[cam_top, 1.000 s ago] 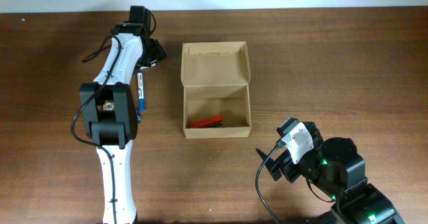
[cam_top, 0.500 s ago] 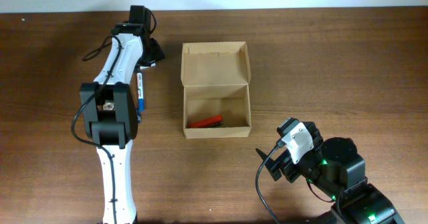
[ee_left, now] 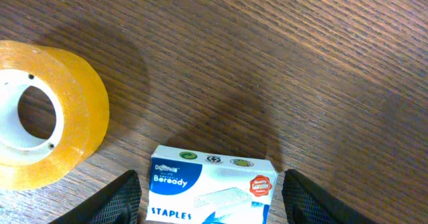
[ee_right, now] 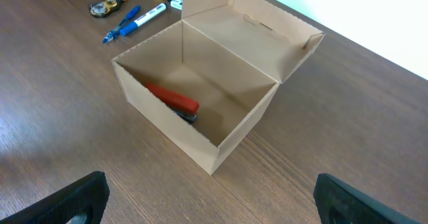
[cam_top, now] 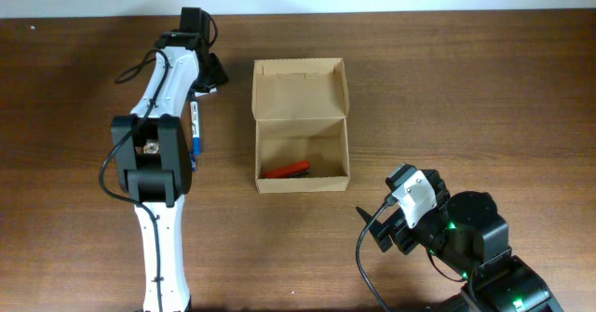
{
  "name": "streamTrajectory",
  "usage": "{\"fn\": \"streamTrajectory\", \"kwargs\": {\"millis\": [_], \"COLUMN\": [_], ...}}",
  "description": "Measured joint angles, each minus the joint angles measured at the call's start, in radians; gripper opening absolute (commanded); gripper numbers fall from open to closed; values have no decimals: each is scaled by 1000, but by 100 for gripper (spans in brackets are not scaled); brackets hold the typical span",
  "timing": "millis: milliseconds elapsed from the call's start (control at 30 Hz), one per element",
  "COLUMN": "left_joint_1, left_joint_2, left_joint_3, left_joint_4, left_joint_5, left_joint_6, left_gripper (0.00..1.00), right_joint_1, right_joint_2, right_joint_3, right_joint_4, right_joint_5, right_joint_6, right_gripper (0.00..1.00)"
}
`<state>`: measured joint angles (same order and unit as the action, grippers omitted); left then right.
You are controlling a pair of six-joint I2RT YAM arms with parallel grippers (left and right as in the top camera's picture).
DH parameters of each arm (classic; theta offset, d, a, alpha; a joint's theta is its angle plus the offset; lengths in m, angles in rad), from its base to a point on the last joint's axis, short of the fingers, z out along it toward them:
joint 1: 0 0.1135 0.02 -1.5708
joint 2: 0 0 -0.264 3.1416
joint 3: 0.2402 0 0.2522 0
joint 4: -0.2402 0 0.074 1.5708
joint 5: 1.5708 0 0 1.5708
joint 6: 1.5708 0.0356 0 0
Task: Pack container
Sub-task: 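Lower the left gripper onto the blue-and-white staples box, then close the left gripper on the staples box and lift it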
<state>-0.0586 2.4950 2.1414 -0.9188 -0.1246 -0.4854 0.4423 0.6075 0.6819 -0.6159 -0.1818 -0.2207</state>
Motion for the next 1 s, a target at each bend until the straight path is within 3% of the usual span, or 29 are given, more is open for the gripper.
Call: {"fn": "streamTrajectory", "kwargs": {"millis": [1000], "left_joint_1": [0], "left_joint_2": [0], "left_joint_3": [-14], "left_joint_4": [-7], "left_joint_5": [0], "left_joint_6": [105], "left_gripper": [57], "right_joint_1": [0], "right_joint_2": [0], "right_joint_3": [0], "right_joint_4": [0], "right_joint_5": [0], "right_joint_6": [0], "right_gripper": [99]}}
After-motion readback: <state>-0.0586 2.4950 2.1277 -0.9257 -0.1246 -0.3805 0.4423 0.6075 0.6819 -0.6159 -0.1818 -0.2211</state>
